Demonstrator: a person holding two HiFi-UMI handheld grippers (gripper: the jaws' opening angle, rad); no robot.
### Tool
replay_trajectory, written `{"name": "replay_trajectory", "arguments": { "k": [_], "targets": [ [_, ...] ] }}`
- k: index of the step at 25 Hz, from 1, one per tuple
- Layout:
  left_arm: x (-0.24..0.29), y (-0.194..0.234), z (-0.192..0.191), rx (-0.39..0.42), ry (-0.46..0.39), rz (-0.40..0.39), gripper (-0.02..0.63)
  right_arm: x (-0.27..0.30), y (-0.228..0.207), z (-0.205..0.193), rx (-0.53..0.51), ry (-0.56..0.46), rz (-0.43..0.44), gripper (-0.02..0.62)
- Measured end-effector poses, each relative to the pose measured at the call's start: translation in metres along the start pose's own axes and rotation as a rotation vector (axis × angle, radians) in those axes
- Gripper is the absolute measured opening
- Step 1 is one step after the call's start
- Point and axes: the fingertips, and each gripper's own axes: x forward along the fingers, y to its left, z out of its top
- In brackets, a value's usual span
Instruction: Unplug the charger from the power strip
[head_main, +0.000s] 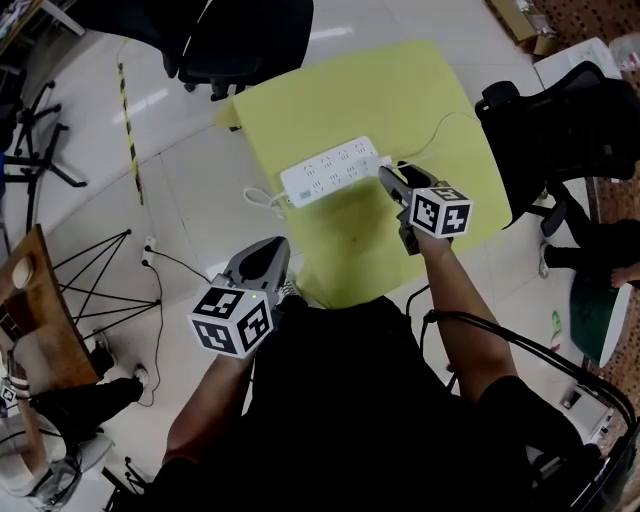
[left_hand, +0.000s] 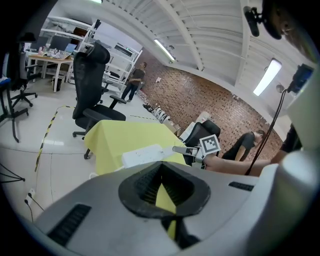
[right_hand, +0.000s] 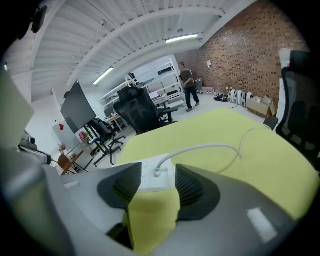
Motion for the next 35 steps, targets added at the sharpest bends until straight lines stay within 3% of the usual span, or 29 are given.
{"name": "replay_trajectory", "arguments": {
  "k": [9, 19, 24, 35],
  "targets": [
    [0.001, -0.002, -0.004, -0.007, 0.002, 0.009, 0.006, 0.026, -0.003, -0.003, -0.041, 0.045, 0.006, 0.209],
    [-0.008, 0.008, -0.005, -0.023, -0.008, 0.026, 0.006, 0.030, 0.000, -0.001, -0.076, 0.056, -0.003, 0.140],
    [-0.013, 0.009, -0.004, -0.022, -0.017, 0.028, 0.006, 0.028, 0.002, -0.001, -0.088, 0.071, -0.018, 0.138],
    [-0.027, 0.009, -0.005, -0.016, -0.043, 0.017, 0.006, -0.004, 0.000, 0.010, -0.051, -0.003, -0.046, 0.138]
  ]
}}
